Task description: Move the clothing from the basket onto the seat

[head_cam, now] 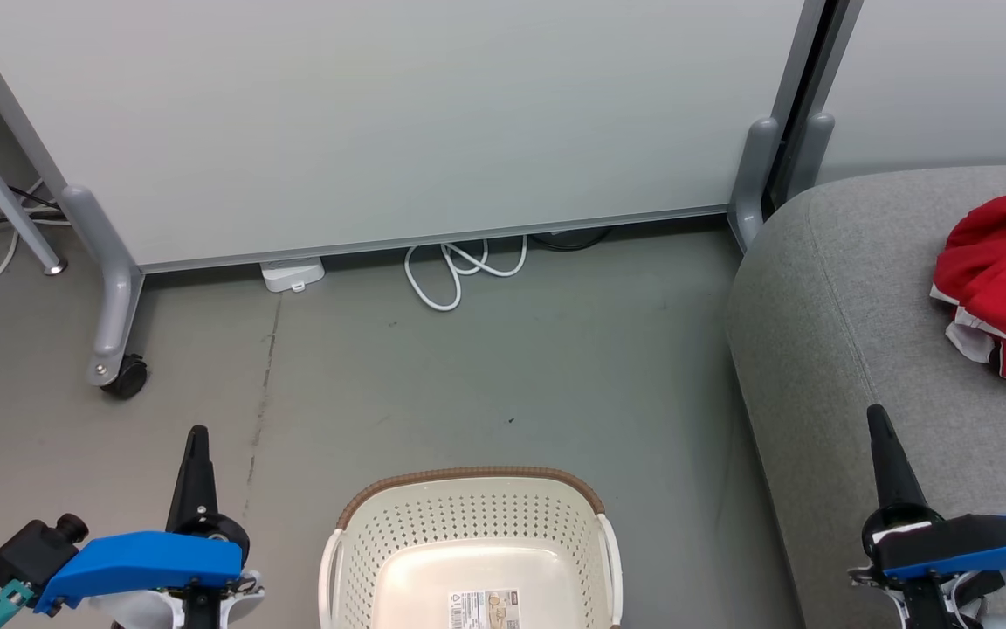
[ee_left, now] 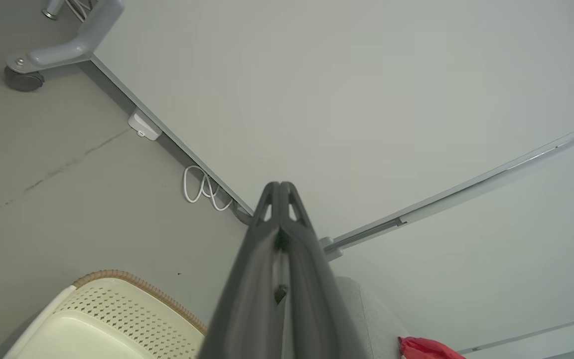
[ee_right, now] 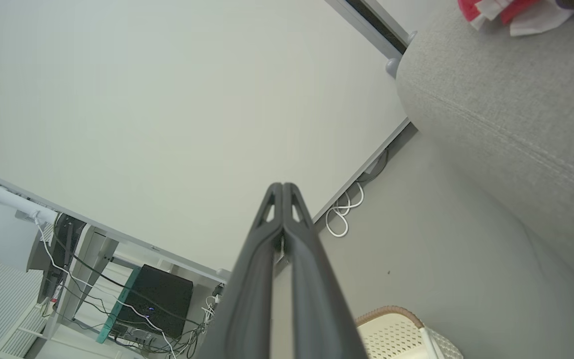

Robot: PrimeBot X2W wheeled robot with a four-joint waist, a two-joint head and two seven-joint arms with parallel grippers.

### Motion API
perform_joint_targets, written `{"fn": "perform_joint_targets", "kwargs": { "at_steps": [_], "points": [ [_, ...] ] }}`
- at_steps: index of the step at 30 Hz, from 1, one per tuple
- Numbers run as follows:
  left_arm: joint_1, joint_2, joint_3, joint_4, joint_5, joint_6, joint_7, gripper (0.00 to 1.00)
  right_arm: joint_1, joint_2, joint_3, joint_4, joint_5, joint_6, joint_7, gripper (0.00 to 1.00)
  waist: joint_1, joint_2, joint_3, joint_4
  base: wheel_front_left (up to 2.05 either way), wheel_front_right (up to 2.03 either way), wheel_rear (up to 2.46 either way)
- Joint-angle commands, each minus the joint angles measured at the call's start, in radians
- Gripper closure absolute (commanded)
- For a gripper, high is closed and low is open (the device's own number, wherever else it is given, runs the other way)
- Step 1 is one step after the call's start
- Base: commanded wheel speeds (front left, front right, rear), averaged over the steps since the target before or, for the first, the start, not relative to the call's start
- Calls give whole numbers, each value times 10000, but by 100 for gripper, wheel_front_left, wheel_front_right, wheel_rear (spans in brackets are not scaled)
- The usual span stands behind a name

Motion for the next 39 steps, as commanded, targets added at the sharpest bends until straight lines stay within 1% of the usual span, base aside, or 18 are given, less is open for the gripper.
{"fn": "perform_joint_targets", "kwargs": {
  "at_steps": [1, 21, 39],
  "points": [
    [-255, 30, 83, -142, -306, -68, 77, 100, -173, -7, -34, -106, 351, 5, 81, 100, -1, 0, -8, -6, 0, 0, 0],
    [-307, 34, 269, -200, -2368, -109, 603, 100, -225, 1, -104, -85, 2481, 6, 620, 100, -1, 0, -104, -75, 0, 0, 0],
    [-352, 36, 423, -240, -3855, -134, 975, 100, -244, 7, -156, -67, 4042, 7, 998, 100, -1, 0, -186, -134, 0, 0, 0]
  ]
}}
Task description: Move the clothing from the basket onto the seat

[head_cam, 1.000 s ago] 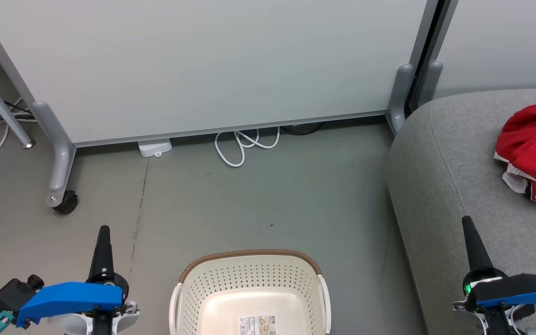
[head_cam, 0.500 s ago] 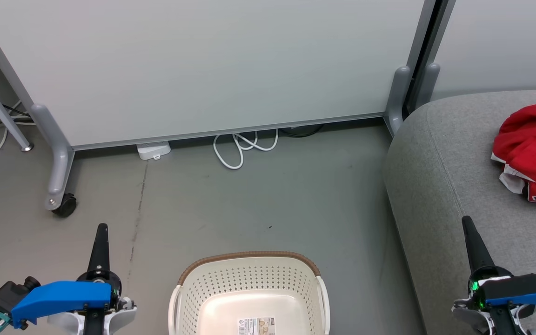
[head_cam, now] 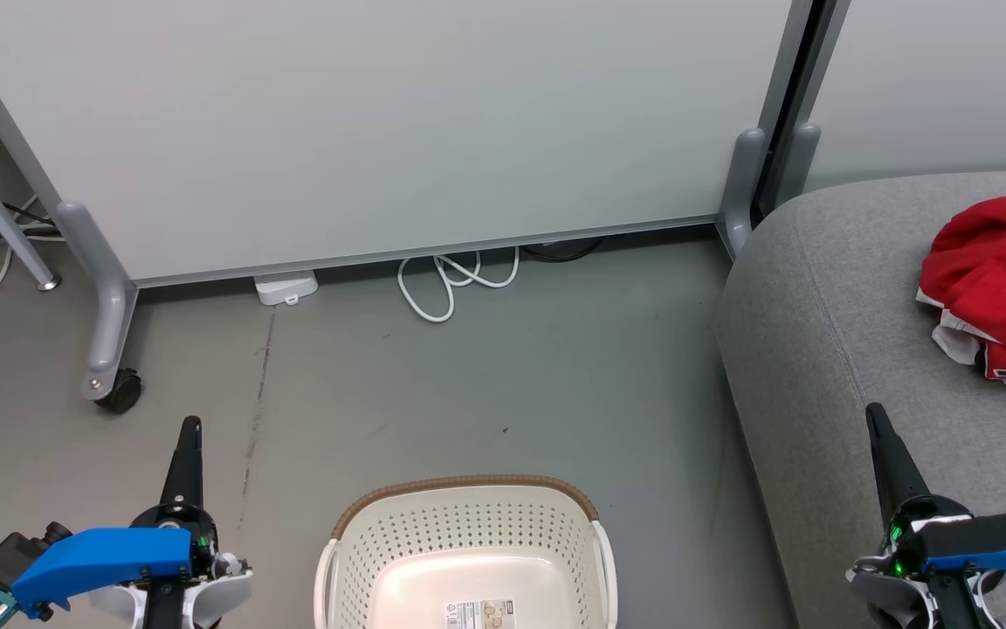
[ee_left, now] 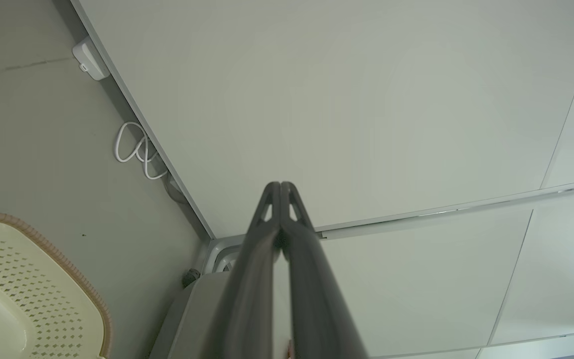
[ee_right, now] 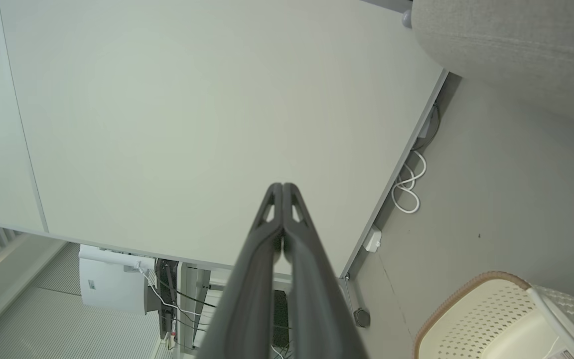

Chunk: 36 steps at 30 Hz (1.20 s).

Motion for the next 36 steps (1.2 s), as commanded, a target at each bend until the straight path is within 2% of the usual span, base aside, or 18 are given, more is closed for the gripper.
{"fn": "perform_joint_targets", "kwargs": {
  "at_steps": [1, 29, 36],
  "points": [
    [-204, 31, 76, -88, -181, -53, 55, 100, -179, 4, -31, -60, 224, 7, 58, 100, 0, 0, -5, -4, 0, 0, 0],
    [-235, 32, 257, -134, -2230, -110, 569, 100, -201, 16, -98, -31, 2350, 7, 589, 100, -1, 0, -140, -101, 0, 0, 0],
    [-220, 32, 257, -131, -2230, -112, 580, 100, -201, 16, -95, -28, 2347, 7, 597, 100, -1, 0, -144, -103, 0, 0, 0]
  ]
}}
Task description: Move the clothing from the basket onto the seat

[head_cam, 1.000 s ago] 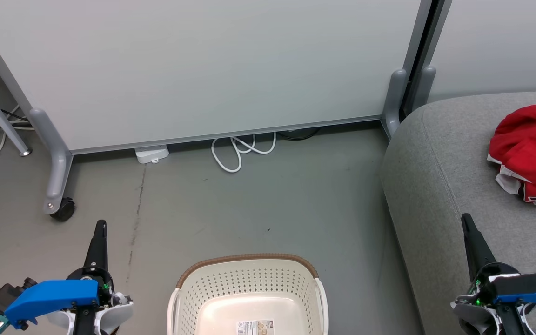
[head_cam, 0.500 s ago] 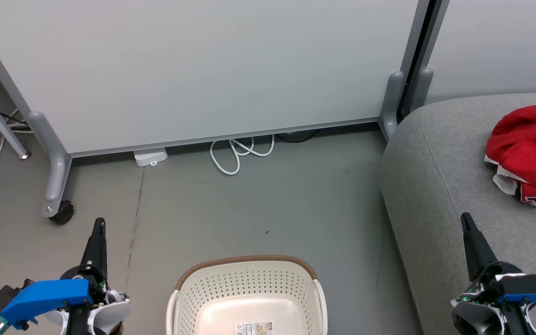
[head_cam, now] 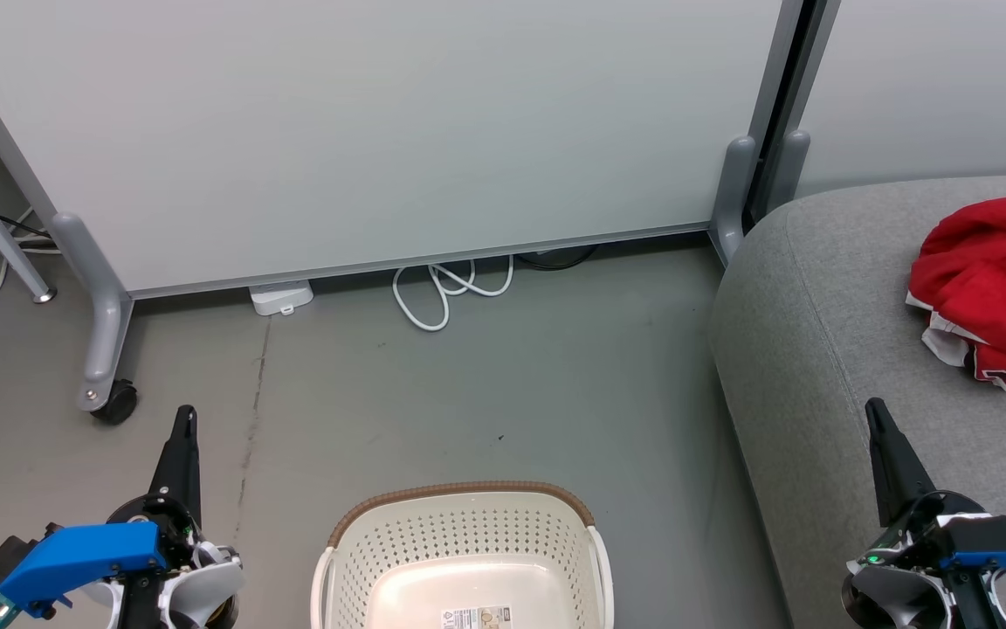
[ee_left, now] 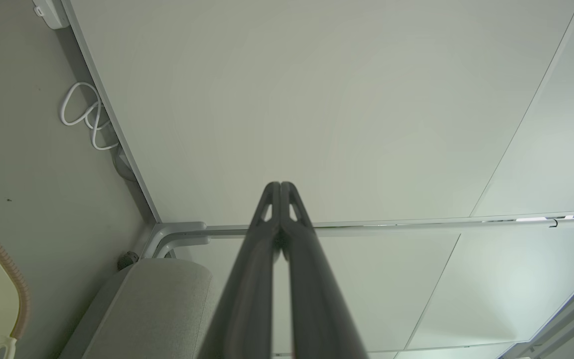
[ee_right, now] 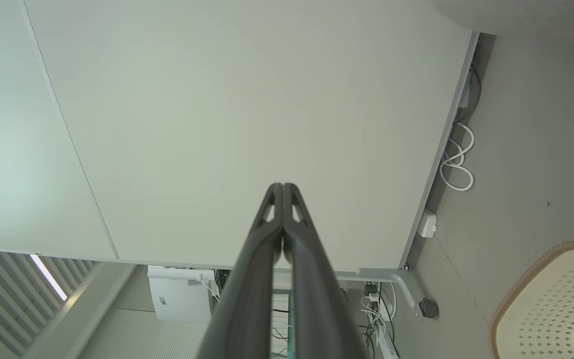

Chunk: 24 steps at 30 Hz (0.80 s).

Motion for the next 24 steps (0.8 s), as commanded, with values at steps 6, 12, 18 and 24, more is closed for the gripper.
{"fn": "perform_joint_targets", "kwargs": {
  "at_steps": [6, 12, 18, 24],
  "points": [
    [-93, 26, 26, -34, -20, -91, 37, 100, -135, 16, -14, -25, 27, 7, 34, 100, -1, 0, 0, 0, 0, 0, 0],
    [-93, 26, 26, -34, -20, -91, 37, 100, -134, 16, -14, -25, 27, 7, 34, 100, -1, 0, 1, 0, 0, 0, 0],
    [-93, 26, 25, -35, -21, -91, 36, 100, -134, 16, -13, -25, 28, 7, 34, 100, -1, 0, 1, 0, 0, 0, 0],
    [-93, 26, 25, -34, -21, -92, 36, 100, -133, 16, -13, -25, 27, 7, 33, 100, -1, 0, 1, 0, 0, 0, 0]
  ]
}}
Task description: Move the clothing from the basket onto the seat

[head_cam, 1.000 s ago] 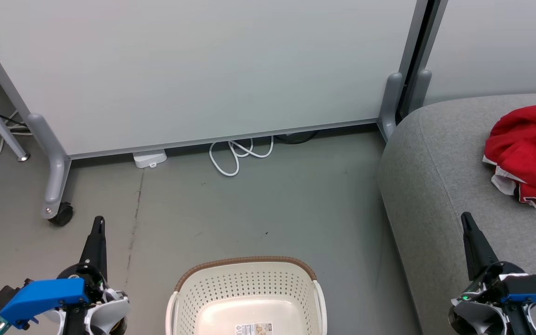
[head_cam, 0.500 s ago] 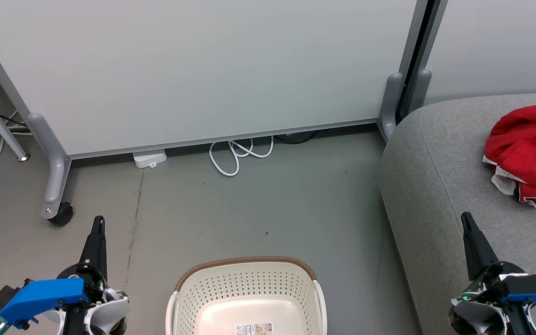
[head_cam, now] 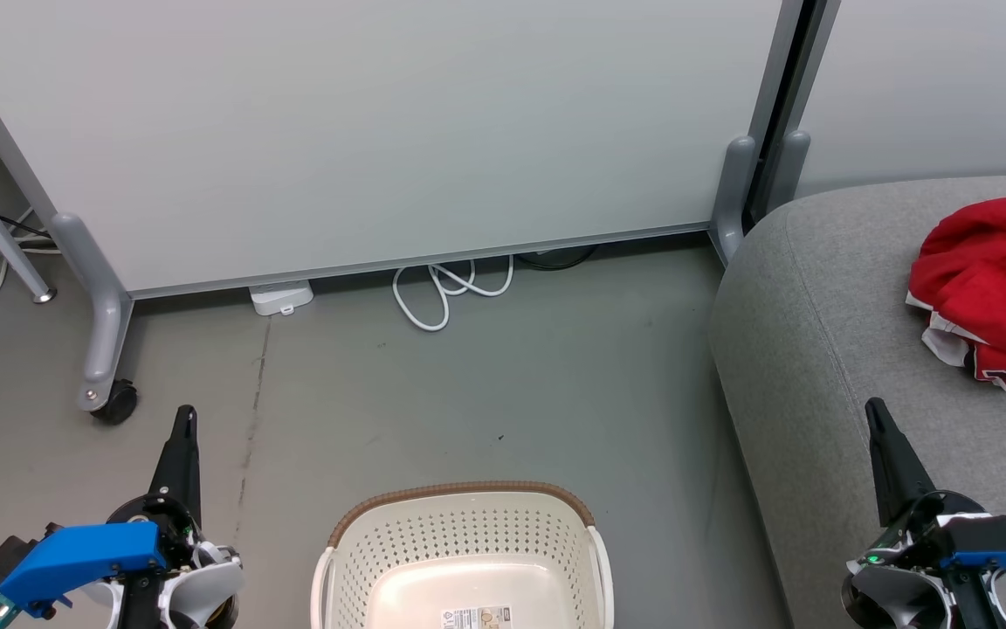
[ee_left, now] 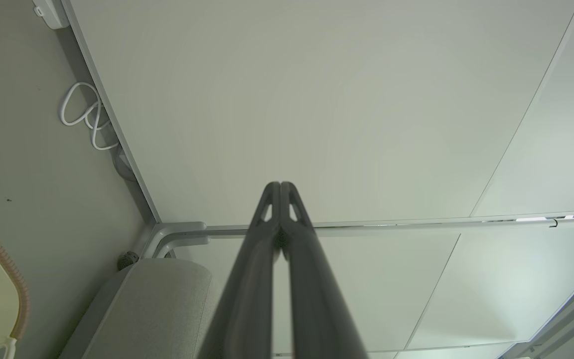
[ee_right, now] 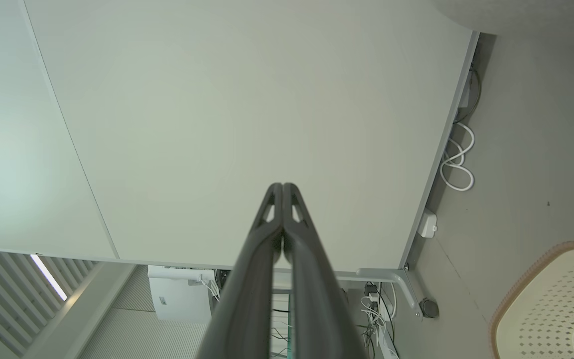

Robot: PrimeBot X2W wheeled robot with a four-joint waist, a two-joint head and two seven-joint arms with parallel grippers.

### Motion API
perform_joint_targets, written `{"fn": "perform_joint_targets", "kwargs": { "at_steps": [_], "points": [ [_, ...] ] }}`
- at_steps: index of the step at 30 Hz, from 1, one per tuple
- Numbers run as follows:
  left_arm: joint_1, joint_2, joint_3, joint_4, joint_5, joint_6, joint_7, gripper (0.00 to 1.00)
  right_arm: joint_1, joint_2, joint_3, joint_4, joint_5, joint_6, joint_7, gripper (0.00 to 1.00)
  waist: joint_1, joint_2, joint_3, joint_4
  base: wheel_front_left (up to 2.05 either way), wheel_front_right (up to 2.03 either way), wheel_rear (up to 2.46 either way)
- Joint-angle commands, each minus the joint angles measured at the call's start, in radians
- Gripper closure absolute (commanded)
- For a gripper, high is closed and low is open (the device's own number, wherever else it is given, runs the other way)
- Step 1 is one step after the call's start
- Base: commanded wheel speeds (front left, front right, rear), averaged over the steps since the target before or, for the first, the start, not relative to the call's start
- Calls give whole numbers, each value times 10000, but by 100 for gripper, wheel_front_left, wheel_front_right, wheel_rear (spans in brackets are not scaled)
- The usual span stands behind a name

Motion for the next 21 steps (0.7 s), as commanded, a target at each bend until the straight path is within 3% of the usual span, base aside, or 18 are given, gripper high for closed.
{"fn": "perform_joint_targets", "kwargs": {
  "at_steps": [1, 21],
  "points": [
    [-93, 26, 25, -32, -21, -92, 36, 100, -131, 16, -13, -25, 25, 7, 33, 100, 0, 0, 0, 0, 0, 0, 0],
    [-93, 26, 23, -33, -22, -90, 35, 100, -130, 16, -13, -25, 26, 7, 32, 100, 0, 0, 0, 0, 0, 0, 0]
  ]
}}
